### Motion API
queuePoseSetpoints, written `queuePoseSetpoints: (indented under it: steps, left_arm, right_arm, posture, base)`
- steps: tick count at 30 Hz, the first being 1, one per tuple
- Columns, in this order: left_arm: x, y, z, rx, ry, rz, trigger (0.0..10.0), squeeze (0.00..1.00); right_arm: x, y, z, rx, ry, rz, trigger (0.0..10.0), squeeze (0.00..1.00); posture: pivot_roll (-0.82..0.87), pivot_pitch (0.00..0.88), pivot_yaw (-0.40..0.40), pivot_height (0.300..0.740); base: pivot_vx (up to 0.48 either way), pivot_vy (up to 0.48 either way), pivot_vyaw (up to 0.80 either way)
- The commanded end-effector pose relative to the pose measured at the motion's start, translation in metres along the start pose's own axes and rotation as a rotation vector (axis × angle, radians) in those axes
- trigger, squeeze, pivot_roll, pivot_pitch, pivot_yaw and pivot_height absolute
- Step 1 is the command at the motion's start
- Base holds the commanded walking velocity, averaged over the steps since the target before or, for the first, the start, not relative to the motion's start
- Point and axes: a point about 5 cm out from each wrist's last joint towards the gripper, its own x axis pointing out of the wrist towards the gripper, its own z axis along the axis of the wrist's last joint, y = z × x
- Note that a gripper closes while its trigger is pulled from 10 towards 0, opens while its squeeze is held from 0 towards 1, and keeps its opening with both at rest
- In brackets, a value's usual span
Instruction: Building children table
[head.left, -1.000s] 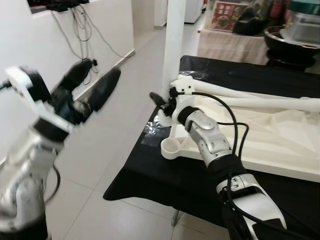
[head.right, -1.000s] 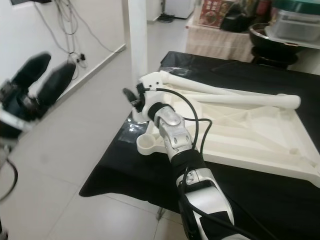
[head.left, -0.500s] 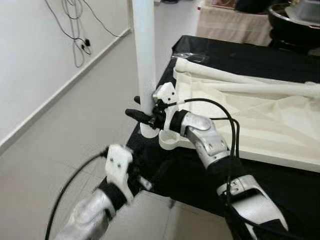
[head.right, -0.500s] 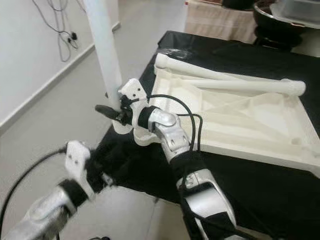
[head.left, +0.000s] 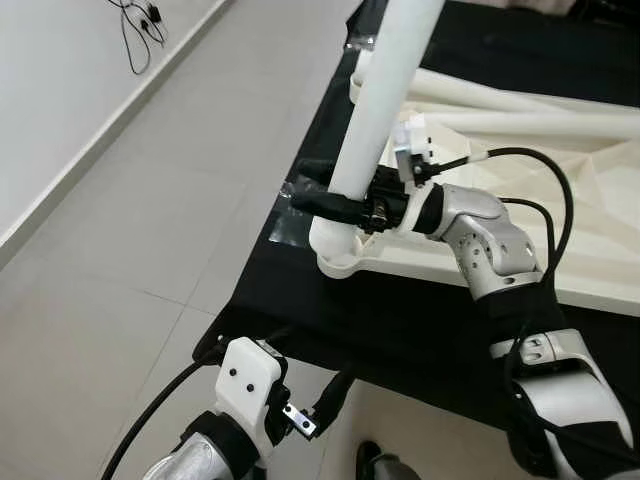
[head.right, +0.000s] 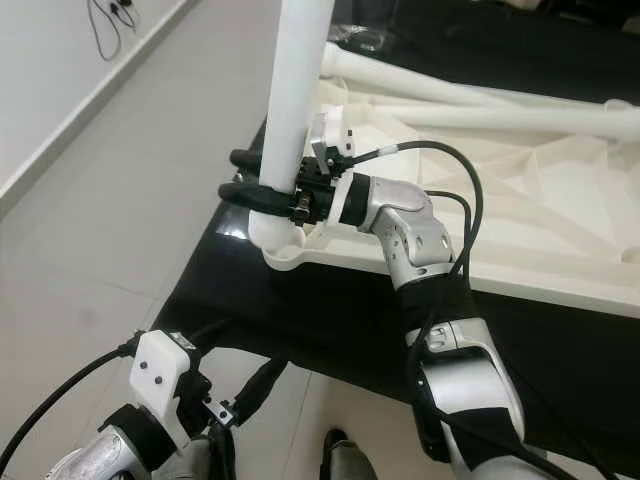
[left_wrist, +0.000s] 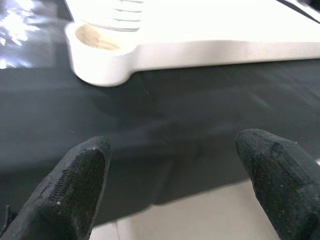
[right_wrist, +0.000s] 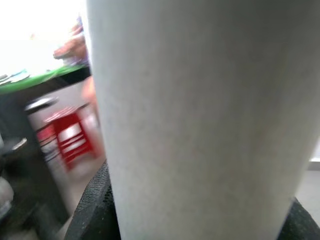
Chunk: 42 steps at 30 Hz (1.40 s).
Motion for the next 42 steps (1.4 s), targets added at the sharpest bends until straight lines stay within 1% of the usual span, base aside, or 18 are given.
queuePoseSetpoints:
  steps: [1, 5, 12, 17, 21, 27, 28, 30, 34, 38, 42]
  left_arm:
    - [-0.004, -0.005, -0.004, 0.007, 0.035, -0.013, 10.0, 0.00]
    - [-0.005, -0.008, -0.003, 0.011, 0.038, -0.015, 10.0, 0.00]
    - [-0.007, -0.011, -0.001, 0.013, 0.033, -0.006, 10.0, 0.00]
    - [-0.008, -0.011, 0.001, 0.019, 0.030, -0.001, 10.0, 0.00]
    - [-0.008, -0.010, 0.001, 0.024, 0.031, -0.002, 10.0, 0.00]
    - [-0.008, -0.010, 0.002, 0.033, 0.034, -0.008, 10.0, 0.00]
    - [-0.008, -0.010, 0.002, 0.037, 0.036, -0.007, 10.0, 0.00]
    - [-0.008, -0.010, 0.002, 0.038, 0.037, -0.006, 10.0, 0.00]
    - [-0.007, -0.010, 0.002, 0.041, 0.038, -0.007, 10.0, 0.00]
    - [-0.007, -0.010, 0.002, 0.046, 0.038, -0.007, 10.0, 0.00]
    - [-0.007, -0.010, 0.002, 0.048, 0.038, -0.008, 10.0, 0.00]
  right_arm:
    - [0.003, -0.002, 0.001, -0.033, 0.019, 0.044, 10.0, 0.00]
    - [0.009, -0.010, 0.010, -0.076, 0.031, 0.057, 10.0, 0.00]
    - [0.011, -0.008, 0.016, -0.077, 0.022, 0.109, 10.0, 0.00]
    - [0.009, -0.005, 0.008, -0.088, 0.057, 0.156, 10.0, 0.00]
    - [0.010, -0.004, 0.002, -0.098, 0.090, 0.167, 10.0, 0.00]
    - [0.008, -0.006, -0.007, -0.106, 0.142, 0.126, 10.0, 0.00]
    - [0.006, -0.006, -0.009, -0.113, 0.171, 0.115, 10.0, 0.00]
    - [0.006, -0.006, -0.010, -0.113, 0.180, 0.119, 10.0, 0.00]
    - [0.004, -0.003, -0.014, -0.118, 0.218, 0.147, 10.0, 0.00]
    - [0.004, 0.003, -0.022, -0.143, 0.291, 0.196, 10.0, 0.00]
    - [0.003, 0.002, -0.024, -0.157, 0.326, 0.196, 10.0, 0.00]
  posture:
    - [0.10, 0.455, -0.013, 0.740]
    - [0.11, 0.464, -0.016, 0.740]
    - [0.12, 0.477, -0.023, 0.740]
    - [0.13, 0.484, -0.017, 0.740]
    - [0.13, 0.485, -0.013, 0.740]
    - [0.13, 0.485, -0.007, 0.740]
    - [0.13, 0.485, -0.005, 0.740]
    - [0.13, 0.485, -0.005, 0.740]
    - [0.13, 0.485, -0.005, 0.740]
    - [0.13, 0.487, -0.003, 0.740]
    - [0.13, 0.485, -0.002, 0.740]
  base:
    - [0.000, 0.000, 0.00]
    - [0.000, 0.000, 0.00]
    - [0.000, 0.000, 0.00]
    - [0.000, 0.000, 0.00]
    - [0.000, 0.000, 0.00]
    - [0.000, 0.000, 0.00]
    - [0.000, 0.000, 0.00]
    - [0.000, 0.000, 0.00]
    - [0.000, 0.000, 0.00]
    - [0.000, 0.000, 0.00]
    - [0.000, 0.000, 0.00]
